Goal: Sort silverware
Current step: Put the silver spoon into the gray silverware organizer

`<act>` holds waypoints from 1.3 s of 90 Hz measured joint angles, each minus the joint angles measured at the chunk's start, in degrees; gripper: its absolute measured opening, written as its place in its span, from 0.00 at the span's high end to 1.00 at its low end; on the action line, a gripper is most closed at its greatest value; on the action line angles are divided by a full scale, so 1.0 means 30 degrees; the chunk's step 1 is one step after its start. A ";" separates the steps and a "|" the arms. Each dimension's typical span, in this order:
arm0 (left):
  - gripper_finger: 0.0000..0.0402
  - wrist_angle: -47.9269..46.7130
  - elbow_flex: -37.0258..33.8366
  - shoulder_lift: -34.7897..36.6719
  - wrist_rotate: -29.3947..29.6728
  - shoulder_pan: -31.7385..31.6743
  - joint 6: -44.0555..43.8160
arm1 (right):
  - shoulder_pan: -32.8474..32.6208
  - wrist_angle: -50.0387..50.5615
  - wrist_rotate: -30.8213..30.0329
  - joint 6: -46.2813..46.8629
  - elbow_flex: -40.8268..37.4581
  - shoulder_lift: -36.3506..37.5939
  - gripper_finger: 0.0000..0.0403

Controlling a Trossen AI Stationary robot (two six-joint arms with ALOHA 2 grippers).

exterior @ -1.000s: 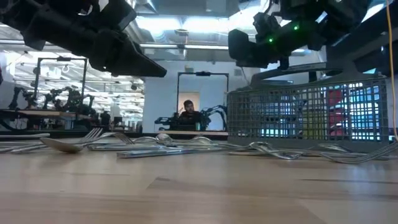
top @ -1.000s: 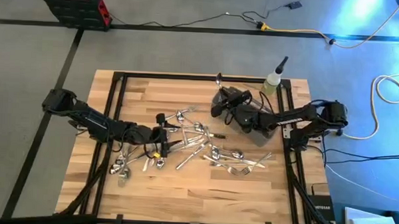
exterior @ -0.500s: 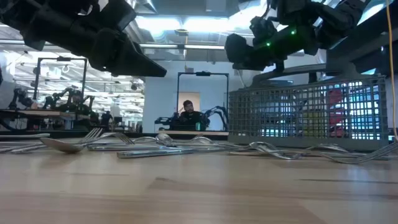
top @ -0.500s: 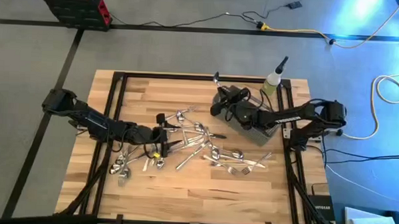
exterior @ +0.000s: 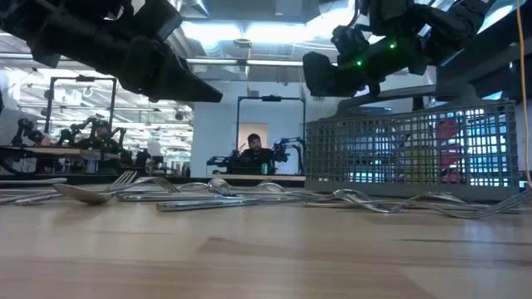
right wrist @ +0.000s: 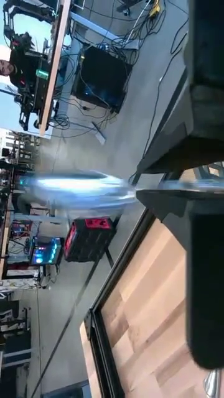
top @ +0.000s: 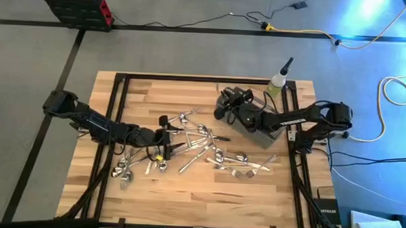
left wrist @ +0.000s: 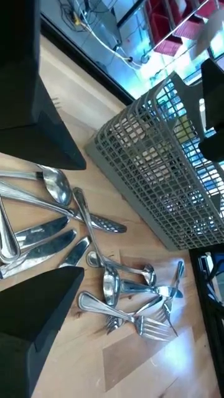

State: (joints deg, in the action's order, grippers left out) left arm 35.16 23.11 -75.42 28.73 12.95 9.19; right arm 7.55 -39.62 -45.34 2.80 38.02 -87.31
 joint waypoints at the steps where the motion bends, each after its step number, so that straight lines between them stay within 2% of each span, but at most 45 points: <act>1: 0.37 0.0003 0.0003 0.0000 0.0000 0.0000 0.0000 | 0.0000 0.0003 0.0001 0.0004 0.0000 0.0000 0.90; 34: 0.37 -0.0080 0.0002 0.0000 0.0000 0.0000 -0.0007 | -0.0007 0.0087 0.0025 0.0019 0.0007 0.0000 0.87; 46: 0.37 -0.0080 0.0000 0.0000 0.0000 0.0000 -0.0007 | -0.0139 0.0158 0.1135 -0.0146 0.0155 -0.0007 0.87; 67: 0.37 -0.0087 0.0000 0.0000 0.0000 0.0000 -0.0007 | -0.1651 0.0405 0.1837 -0.3584 0.2270 -0.0007 0.87; 77: 0.37 -0.0419 0.0003 0.0003 0.0000 0.0000 -0.0029 | -0.2454 0.2557 0.4096 -0.3858 0.3734 -0.0007 0.87; 93: 0.37 -0.1743 -0.0028 0.0007 -0.0005 -0.0018 -0.0232 | -0.3001 0.7650 0.6964 0.0339 0.6240 -0.0929 0.87; 102: 0.37 -0.1874 -0.0066 0.0007 0.0000 -0.0311 -0.0595 | -0.3116 1.1015 0.7793 0.0887 0.7673 -0.2057 0.87; 112: 0.37 -0.2811 -0.0087 -0.0036 0.0000 -0.0684 -0.0504 | -0.3293 1.1874 0.8127 0.0844 0.8270 -0.2943 0.87; 117: 0.37 -0.3415 -0.0087 -0.0073 -0.0014 -0.0889 -0.0145 | -0.3300 1.1896 0.9080 0.0784 0.8291 -0.3274 0.87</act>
State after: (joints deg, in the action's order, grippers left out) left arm 24.91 22.85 -75.64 28.69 10.28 8.76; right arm -2.35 -3.93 -18.10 5.15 62.89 -97.13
